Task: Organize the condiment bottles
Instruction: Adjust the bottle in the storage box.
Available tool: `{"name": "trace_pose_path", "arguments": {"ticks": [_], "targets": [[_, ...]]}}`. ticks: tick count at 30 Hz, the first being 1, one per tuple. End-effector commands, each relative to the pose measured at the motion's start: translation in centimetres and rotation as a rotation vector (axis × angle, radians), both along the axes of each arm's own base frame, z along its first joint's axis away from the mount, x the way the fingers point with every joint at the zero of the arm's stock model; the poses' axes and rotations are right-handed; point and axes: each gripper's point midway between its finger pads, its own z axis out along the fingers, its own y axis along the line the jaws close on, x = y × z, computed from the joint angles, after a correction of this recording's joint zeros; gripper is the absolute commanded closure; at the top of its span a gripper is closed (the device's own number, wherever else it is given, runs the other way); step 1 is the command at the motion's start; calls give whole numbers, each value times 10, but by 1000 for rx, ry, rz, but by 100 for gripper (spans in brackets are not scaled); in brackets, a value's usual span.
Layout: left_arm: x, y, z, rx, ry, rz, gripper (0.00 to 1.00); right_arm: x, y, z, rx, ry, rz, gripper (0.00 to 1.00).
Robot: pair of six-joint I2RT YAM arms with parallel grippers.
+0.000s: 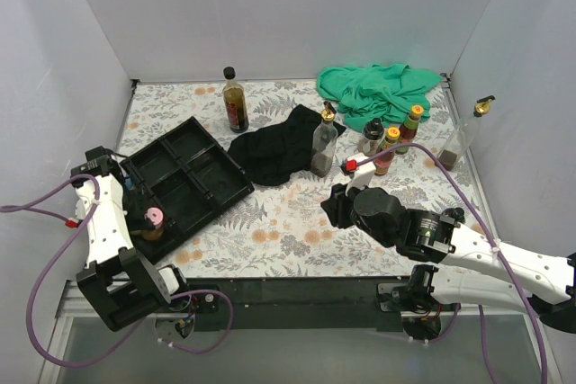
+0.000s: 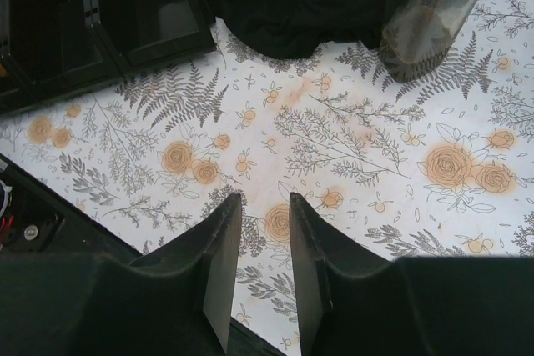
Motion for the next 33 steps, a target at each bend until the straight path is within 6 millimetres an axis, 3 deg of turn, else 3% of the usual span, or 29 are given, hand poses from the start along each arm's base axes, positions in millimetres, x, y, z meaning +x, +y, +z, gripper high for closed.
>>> {"name": "trace_pose_path", "arguments": {"ticks": [1,10,16,20,28,30,33], "targets": [[17,9,7,14,-86,49,52,5,-4,6,13,-20,-31,62],[4,19,-4,-25,-71,80,33,4,-7,7,13,-23,-34,62],[21,22,21,-8,-168,55,28,3,-6,6,17,-13,-34,62],[37,21,40,-14,-248,15,15,4,-6,7,19,-15,-36,62],[32,19,54,-10,-245,41,2,2,-15,3,37,-17,-53,62],[40,19,63,0,-290,17,2,2,-17,5,47,-22,-56,62],[70,19,91,85,-402,-60,2,-1,-16,13,51,-21,-37,60]]}}
